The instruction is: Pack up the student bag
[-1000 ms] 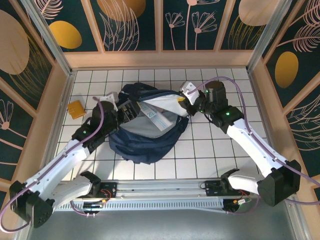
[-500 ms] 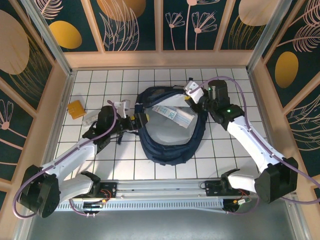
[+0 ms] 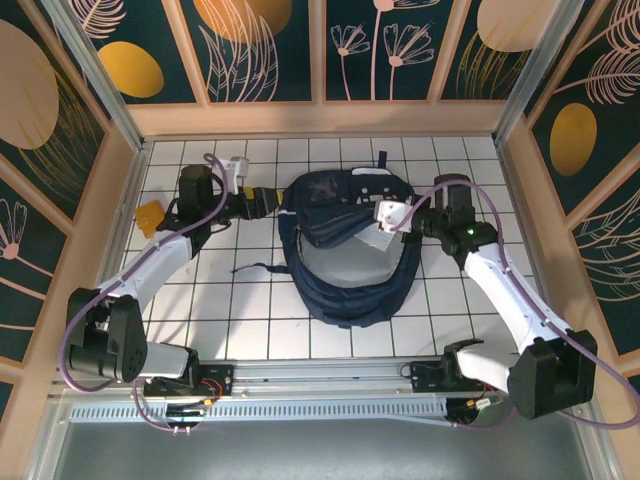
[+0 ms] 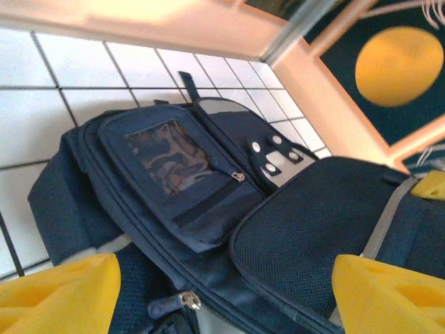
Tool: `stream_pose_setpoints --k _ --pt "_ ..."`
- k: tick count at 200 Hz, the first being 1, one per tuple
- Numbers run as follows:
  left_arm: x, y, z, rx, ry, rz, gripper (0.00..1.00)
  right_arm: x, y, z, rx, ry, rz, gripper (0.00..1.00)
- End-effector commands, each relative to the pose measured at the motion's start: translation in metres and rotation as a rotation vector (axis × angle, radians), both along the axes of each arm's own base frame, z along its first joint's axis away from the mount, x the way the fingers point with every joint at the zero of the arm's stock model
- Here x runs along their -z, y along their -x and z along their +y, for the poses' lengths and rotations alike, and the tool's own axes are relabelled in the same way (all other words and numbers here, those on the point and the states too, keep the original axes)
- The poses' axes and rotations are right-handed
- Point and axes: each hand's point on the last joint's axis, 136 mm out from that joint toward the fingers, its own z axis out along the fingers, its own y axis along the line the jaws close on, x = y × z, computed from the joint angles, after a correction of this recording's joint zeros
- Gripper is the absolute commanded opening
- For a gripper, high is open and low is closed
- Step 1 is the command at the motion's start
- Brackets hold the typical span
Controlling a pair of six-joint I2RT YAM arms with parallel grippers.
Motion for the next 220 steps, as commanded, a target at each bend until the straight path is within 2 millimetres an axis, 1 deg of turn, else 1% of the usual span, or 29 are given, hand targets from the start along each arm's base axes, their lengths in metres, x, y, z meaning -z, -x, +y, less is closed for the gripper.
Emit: stream_pose_setpoints --k 1,11,19,38,47,51,62,79,89,96,109,120,122,126,137,146,160,170,184,195,202,206,207,208,210,211,212,215,220 --pt "0.005 0.032 -0.025 0.251 -0.196 -0.291 0.84 0.010 -0.017 -0.037 0.064 0.219 -0.186 0.00" --pt "0.011 0.046 -0.037 0.357 -0.276 -0.433 0.86 0.017 -0.013 -0.038 0.055 0.223 -0.191 0.00" --pt "0.015 0.047 -0.043 0.400 -0.321 -0.499 0.87 0.022 -0.009 -0.037 0.041 0.225 -0.187 0.00" --pt "0.020 0.036 -0.054 0.499 -0.383 -0.609 0.85 0.026 -0.009 -0.044 0.064 0.216 -0.196 0.00" --pt "0.028 0.030 -0.060 0.543 -0.421 -0.651 0.80 0.021 -0.013 -0.050 0.094 0.184 -0.208 0.00" --pt "0.021 0.023 -0.064 0.550 -0.434 -0.690 0.79 0.017 -0.014 -0.051 0.107 0.163 -0.213 0.00" --pt "0.021 0.015 -0.075 0.602 -0.457 -0.747 0.78 0.012 -0.014 -0.054 0.128 0.116 -0.202 0.01" --pt "0.033 0.017 -0.088 0.734 -0.516 -0.820 0.74 0.001 -0.011 -0.053 0.172 -0.008 -0.135 0.17" --pt "0.044 0.018 -0.091 0.786 -0.573 -0.830 0.74 -0.002 -0.008 -0.052 0.208 -0.072 -0.069 0.37" --pt "0.050 0.015 -0.091 0.784 -0.598 -0.817 0.74 -0.003 -0.004 -0.051 0.237 -0.120 -0.007 0.43" --pt "0.055 0.002 -0.090 0.705 -0.611 -0.755 0.74 0.001 0.016 -0.049 0.259 -0.167 0.140 0.47" --pt "0.048 -0.017 -0.088 0.565 -0.589 -0.652 0.72 0.006 0.039 -0.045 0.262 -0.179 0.244 0.49" --pt "0.057 -0.020 -0.088 0.556 -0.589 -0.613 0.72 0.007 0.043 -0.044 0.260 -0.182 0.261 0.50" --pt "0.060 -0.023 -0.088 0.534 -0.578 -0.570 0.72 0.006 0.051 -0.042 0.255 -0.191 0.281 0.53" --pt "0.065 -0.024 -0.087 0.494 -0.540 -0.484 0.71 0.002 0.079 -0.030 0.206 -0.209 0.348 0.54" --pt "0.068 -0.022 -0.086 0.459 -0.502 -0.424 0.70 -0.006 0.100 -0.021 0.167 -0.235 0.389 0.59" --pt "0.075 -0.017 -0.081 0.400 -0.460 -0.356 0.67 -0.021 0.124 -0.013 0.123 -0.268 0.438 0.66" --pt "0.084 -0.019 -0.075 0.340 -0.429 -0.297 0.64 -0.035 0.135 -0.009 0.099 -0.277 0.448 0.67" --pt "0.086 -0.025 -0.065 0.268 -0.360 -0.214 0.58 -0.054 0.134 -0.002 0.110 -0.343 0.489 0.67" --pt "0.088 -0.030 -0.058 0.239 -0.335 -0.166 0.52 -0.071 0.131 0.013 0.105 -0.441 0.556 0.61" --pt "0.090 -0.031 -0.056 0.229 -0.339 -0.150 0.51 -0.082 0.120 0.025 0.132 -0.535 0.604 0.55" --pt "0.092 -0.031 -0.055 0.229 -0.348 -0.146 0.51 -0.087 0.111 0.032 0.167 -0.600 0.633 0.55" --pt "0.092 -0.031 -0.054 0.230 -0.350 -0.147 0.51 -0.088 0.108 0.034 0.172 -0.610 0.627 0.57" --pt "0.093 -0.030 -0.054 0.231 -0.351 -0.147 0.51 -0.090 0.106 0.036 0.183 -0.632 0.644 0.62" --pt "0.092 -0.029 -0.054 0.233 -0.352 -0.150 0.51 -0.091 0.100 0.039 0.221 -0.671 0.661 0.85" --pt "0.093 -0.029 -0.054 0.235 -0.353 -0.151 0.51 -0.092 0.097 0.040 0.240 -0.691 0.668 0.92" --pt "0.093 -0.028 -0.054 0.236 -0.354 -0.150 0.51 -0.093 0.093 0.041 0.260 -0.711 0.674 0.96" --pt "0.093 -0.028 -0.054 0.235 -0.353 -0.154 0.52 -0.094 0.085 0.045 0.316 -0.769 0.703 0.99" --pt "0.096 -0.026 -0.053 0.233 -0.354 -0.154 0.52 -0.092 0.068 0.048 0.440 -0.853 0.733 0.99"
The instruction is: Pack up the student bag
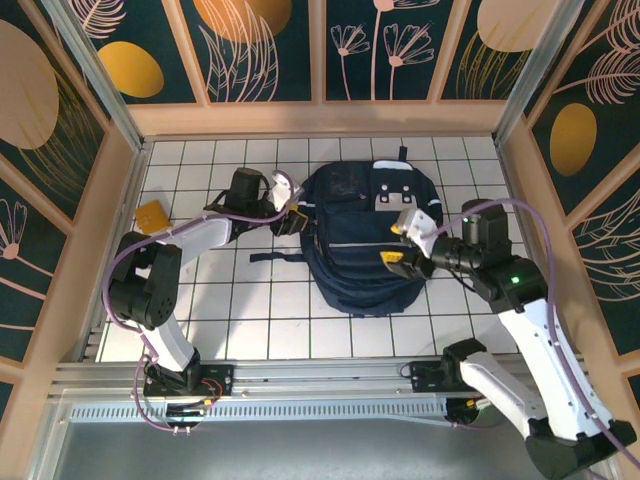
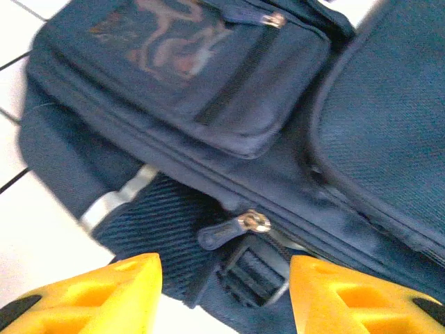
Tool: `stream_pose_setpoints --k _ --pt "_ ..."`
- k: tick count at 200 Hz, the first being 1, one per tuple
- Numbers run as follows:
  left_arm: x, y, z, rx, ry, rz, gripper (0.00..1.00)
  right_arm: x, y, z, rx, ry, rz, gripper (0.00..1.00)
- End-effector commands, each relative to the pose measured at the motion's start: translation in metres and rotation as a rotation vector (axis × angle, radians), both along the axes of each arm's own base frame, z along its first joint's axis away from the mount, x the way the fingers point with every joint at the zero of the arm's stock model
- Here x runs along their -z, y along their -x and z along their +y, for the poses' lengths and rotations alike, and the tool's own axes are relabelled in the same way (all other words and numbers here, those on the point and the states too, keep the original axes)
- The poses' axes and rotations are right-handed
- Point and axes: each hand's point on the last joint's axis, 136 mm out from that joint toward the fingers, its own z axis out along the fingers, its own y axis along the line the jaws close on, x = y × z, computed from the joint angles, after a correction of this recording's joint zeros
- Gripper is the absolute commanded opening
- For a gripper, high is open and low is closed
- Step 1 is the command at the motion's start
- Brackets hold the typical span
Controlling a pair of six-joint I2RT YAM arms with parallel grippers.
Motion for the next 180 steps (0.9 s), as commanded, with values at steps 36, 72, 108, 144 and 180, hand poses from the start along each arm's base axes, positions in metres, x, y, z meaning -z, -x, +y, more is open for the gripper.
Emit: stream_pose_setpoints --k 36,72,108,144,180 --pt "-0.009 0.014 0.015 -0.082 0.061 -0.012 0.53 0.037 -0.101 0.073 0.790 -0.284 0.564 0.99" --pt "-0.009 0.030 0.036 -0.160 0.081 -0.031 0.53 0.115 -0.107 0.066 1.294 -0.033 0.604 0.99" --pt "-0.008 0.045 0.045 -0.179 0.088 -0.028 0.54 0.150 -0.110 0.075 1.378 0.095 0.562 0.99" --pt "-0.010 0.056 0.056 -0.219 0.096 -0.077 0.54 0.161 -0.129 0.084 1.370 0.186 0.457 0.88" --pt "-0.022 0.061 0.056 -0.212 0.112 -0.100 0.54 0.173 -0.134 0.086 1.365 0.214 0.427 0.62"
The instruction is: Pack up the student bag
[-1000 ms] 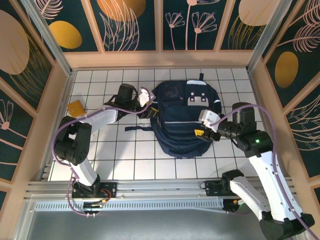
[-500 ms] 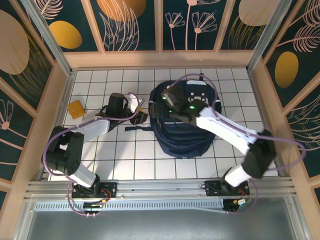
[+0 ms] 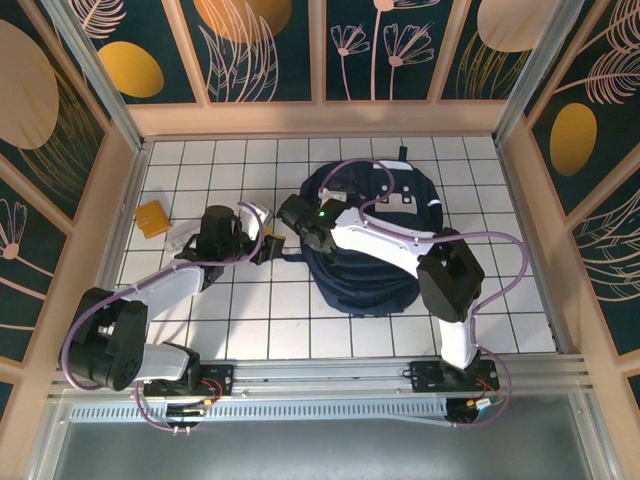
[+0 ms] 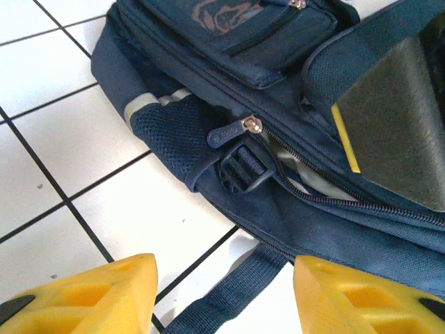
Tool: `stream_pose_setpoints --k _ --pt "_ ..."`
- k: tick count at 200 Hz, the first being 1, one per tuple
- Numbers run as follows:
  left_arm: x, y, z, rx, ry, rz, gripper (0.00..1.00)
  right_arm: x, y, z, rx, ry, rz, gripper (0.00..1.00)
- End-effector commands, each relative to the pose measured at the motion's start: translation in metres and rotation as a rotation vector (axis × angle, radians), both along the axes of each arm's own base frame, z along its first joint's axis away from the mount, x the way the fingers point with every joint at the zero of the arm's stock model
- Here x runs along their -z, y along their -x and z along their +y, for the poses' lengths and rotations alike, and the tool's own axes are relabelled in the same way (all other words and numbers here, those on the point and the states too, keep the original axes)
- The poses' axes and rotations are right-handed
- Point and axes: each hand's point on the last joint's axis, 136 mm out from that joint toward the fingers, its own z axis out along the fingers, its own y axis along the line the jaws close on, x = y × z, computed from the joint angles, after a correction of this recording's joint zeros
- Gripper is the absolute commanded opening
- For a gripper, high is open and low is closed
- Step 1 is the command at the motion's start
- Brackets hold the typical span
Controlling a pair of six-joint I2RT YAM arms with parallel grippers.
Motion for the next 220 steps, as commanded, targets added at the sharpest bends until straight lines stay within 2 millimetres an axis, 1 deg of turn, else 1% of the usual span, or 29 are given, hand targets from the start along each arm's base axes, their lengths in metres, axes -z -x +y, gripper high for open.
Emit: stream_pose_setpoints --k 1,19,40,51,61,65,72,81,86,91,99,111,113,127,143,156,163,174,186,191,199,205,210,220 --pt "-0.020 -0.003 0.001 -0.012 0.037 -0.062 0.54 -0.004 -0.009 -0.011 0.028 0.071 -0.049 0.62" --pt "-0.022 -0.001 0.000 -0.005 0.047 -0.076 0.54 0.006 -0.008 -0.013 0.028 0.093 -0.027 0.64" --pt "-0.021 -0.003 0.001 -0.009 0.039 -0.082 0.54 0.020 -0.008 -0.010 0.002 0.114 -0.002 0.65" --pt "-0.020 -0.003 0.001 -0.011 0.036 -0.081 0.55 0.026 -0.009 -0.014 0.008 0.157 0.010 0.66" --pt "-0.020 -0.004 0.000 -0.001 0.036 -0.092 0.55 0.025 -0.009 -0.020 0.021 0.209 0.010 0.65" --pt "-0.020 -0.004 -0.001 0.004 0.034 -0.097 0.55 0.025 -0.010 -0.022 0.027 0.229 0.008 0.62" --pt "-0.021 -0.005 -0.003 0.020 0.030 -0.111 0.55 0.024 -0.010 -0.026 0.029 0.253 0.000 0.55" --pt "-0.022 -0.005 -0.006 0.047 0.025 -0.128 0.56 0.021 -0.011 -0.028 0.016 0.270 -0.014 0.41" --pt "-0.023 -0.006 -0.008 0.058 0.027 -0.137 0.56 0.019 -0.013 -0.028 0.000 0.269 -0.018 0.32" --pt "-0.024 -0.007 -0.009 0.067 0.031 -0.142 0.56 0.018 -0.015 -0.026 -0.031 0.267 -0.016 0.24" --pt "-0.028 -0.008 -0.012 0.080 0.042 -0.151 0.56 0.015 -0.018 -0.019 -0.101 0.255 -0.005 0.15" --pt "-0.032 -0.008 -0.018 0.119 0.050 -0.167 0.56 0.006 -0.022 -0.014 -0.192 0.228 0.015 0.01" --pt "-0.032 -0.008 -0.019 0.128 0.050 -0.171 0.56 0.004 -0.023 -0.013 -0.208 0.223 0.015 0.00" --pt "-0.032 -0.007 -0.028 0.195 0.030 -0.185 0.56 -0.009 -0.026 -0.011 -0.314 0.199 0.010 0.00" --pt "-0.033 -0.012 -0.039 0.221 0.013 -0.182 0.56 -0.026 -0.031 -0.007 -0.479 0.143 -0.024 0.00" --pt "-0.034 -0.011 -0.053 0.261 0.033 -0.187 0.56 -0.035 -0.033 -0.005 -0.598 0.077 -0.025 0.00" --pt "-0.036 -0.010 -0.059 0.271 0.051 -0.196 0.56 -0.046 -0.034 -0.004 -0.652 0.022 -0.031 0.00" --pt "-0.040 -0.012 -0.064 0.268 0.102 -0.212 0.56 -0.057 -0.034 -0.005 -0.723 -0.024 -0.040 0.00" --pt "-0.042 -0.014 -0.068 0.264 0.145 -0.224 0.56 -0.067 -0.037 -0.009 -0.796 -0.038 -0.066 0.00" --pt "-0.042 -0.015 -0.069 0.264 0.160 -0.226 0.56 -0.070 -0.036 -0.009 -0.849 -0.041 -0.074 0.00" --pt "-0.040 -0.016 -0.071 0.263 0.177 -0.221 0.55 -0.073 -0.028 -0.004 -0.956 -0.057 -0.083 0.00" --pt "-0.039 -0.017 -0.073 0.264 0.185 -0.212 0.55 -0.072 -0.024 -0.003 -1.020 -0.045 -0.091 0.00" --pt "-0.037 -0.017 -0.076 0.268 0.187 -0.205 0.54 -0.073 -0.024 -0.005 -1.045 -0.028 -0.106 0.00" --pt "-0.033 -0.015 -0.085 0.298 0.185 -0.201 0.54 -0.075 -0.029 -0.010 -1.049 0.005 -0.145 0.00"
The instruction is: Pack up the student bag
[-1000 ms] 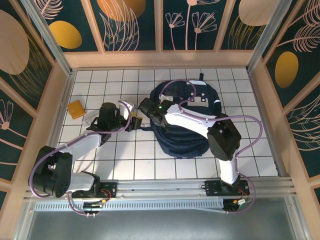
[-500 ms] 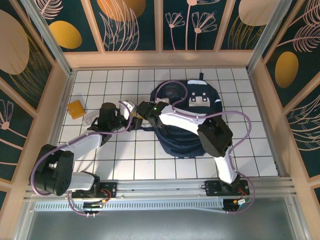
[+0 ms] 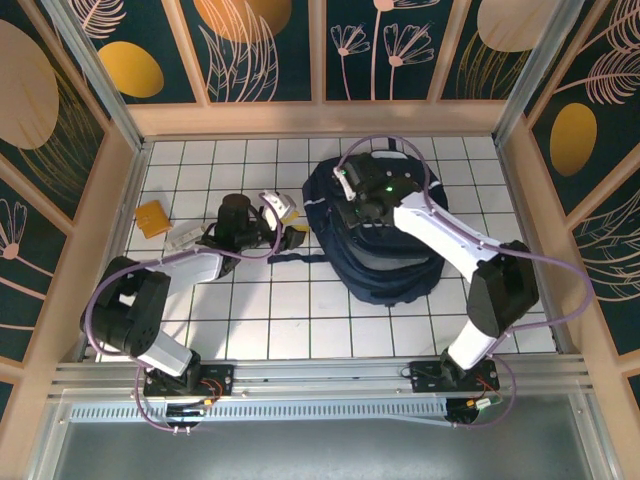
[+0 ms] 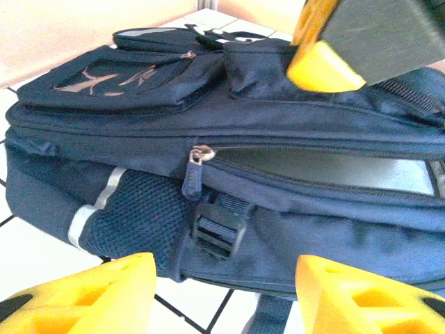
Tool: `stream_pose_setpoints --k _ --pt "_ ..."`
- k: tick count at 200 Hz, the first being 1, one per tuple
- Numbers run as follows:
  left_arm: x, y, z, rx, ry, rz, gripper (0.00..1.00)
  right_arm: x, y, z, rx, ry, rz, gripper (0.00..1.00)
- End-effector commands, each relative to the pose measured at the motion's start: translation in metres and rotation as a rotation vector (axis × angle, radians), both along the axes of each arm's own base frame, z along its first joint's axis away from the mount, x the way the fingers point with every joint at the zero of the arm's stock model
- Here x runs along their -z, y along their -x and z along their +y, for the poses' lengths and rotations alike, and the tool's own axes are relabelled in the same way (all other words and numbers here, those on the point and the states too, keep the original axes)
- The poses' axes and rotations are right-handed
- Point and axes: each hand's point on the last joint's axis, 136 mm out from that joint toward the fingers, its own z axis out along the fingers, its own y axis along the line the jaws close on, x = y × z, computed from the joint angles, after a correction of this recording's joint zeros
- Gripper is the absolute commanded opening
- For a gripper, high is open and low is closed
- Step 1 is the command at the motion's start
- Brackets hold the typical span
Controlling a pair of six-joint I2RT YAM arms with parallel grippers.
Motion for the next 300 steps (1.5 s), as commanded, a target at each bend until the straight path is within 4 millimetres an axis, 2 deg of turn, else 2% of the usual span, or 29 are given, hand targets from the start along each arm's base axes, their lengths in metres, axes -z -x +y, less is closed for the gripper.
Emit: stream_pose_setpoints --k 1,27,51,63,72,75,79,99,127,149,162,180,209,227,249,281,300 --pt "-0.010 0.004 -0.020 0.072 0.070 -0.033 0.54 -0.023 0.006 0.029 -0.318 -0.043 -0.146 0.00" --pt "-0.005 0.005 -0.036 0.102 0.051 -0.047 0.53 -0.044 0.001 0.035 -0.348 -0.158 -0.173 0.00" --pt "0.001 0.009 -0.041 0.118 0.051 -0.074 0.42 -0.057 0.003 0.041 -0.407 -0.182 -0.212 0.00" --pt "0.010 0.014 -0.045 0.161 0.020 -0.099 0.39 -0.063 0.005 0.043 -0.437 -0.185 -0.227 0.00" --pt "0.010 0.015 -0.047 0.170 0.008 -0.134 0.39 -0.066 0.009 0.045 -0.472 -0.187 -0.239 0.00" --pt "0.009 0.013 -0.047 0.163 0.007 -0.143 0.39 -0.066 0.010 0.045 -0.483 -0.190 -0.242 0.00" --pt "0.019 0.010 -0.046 0.151 -0.003 -0.130 0.38 -0.068 0.011 0.046 -0.493 -0.192 -0.250 0.00" --pt "0.019 -0.006 -0.044 0.085 -0.011 -0.163 0.33 -0.067 0.016 0.045 -0.524 -0.189 -0.270 0.00" --pt "0.027 -0.015 -0.047 0.077 -0.029 -0.150 0.28 -0.069 0.018 0.046 -0.535 -0.190 -0.272 0.00" --pt "0.024 -0.022 -0.041 0.022 -0.036 -0.180 0.24 -0.073 0.018 0.047 -0.540 -0.195 -0.275 0.00" --pt "0.025 -0.024 -0.038 -0.006 -0.045 -0.181 0.27 -0.074 0.019 0.046 -0.540 -0.194 -0.274 0.00" --pt "0.024 -0.028 -0.032 -0.063 -0.032 -0.167 0.39 -0.076 0.022 0.047 -0.550 -0.205 -0.280 0.00" --pt "0.029 -0.026 -0.027 -0.096 -0.012 -0.138 0.51 -0.078 0.023 0.047 -0.556 -0.207 -0.281 0.00" --pt "0.032 -0.028 -0.025 -0.116 -0.010 -0.130 0.52 -0.081 0.024 0.047 -0.558 -0.212 -0.287 0.00" --pt "0.021 -0.033 -0.021 -0.161 0.027 -0.155 0.53 -0.082 0.024 0.048 -0.559 -0.221 -0.291 0.00" --pt "0.015 -0.022 -0.029 -0.091 0.066 -0.169 0.55 -0.080 0.025 0.050 -0.561 -0.224 -0.279 0.00" --pt "0.011 -0.027 -0.018 -0.160 0.061 -0.199 0.55 -0.078 0.024 0.050 -0.562 -0.220 -0.279 0.00"
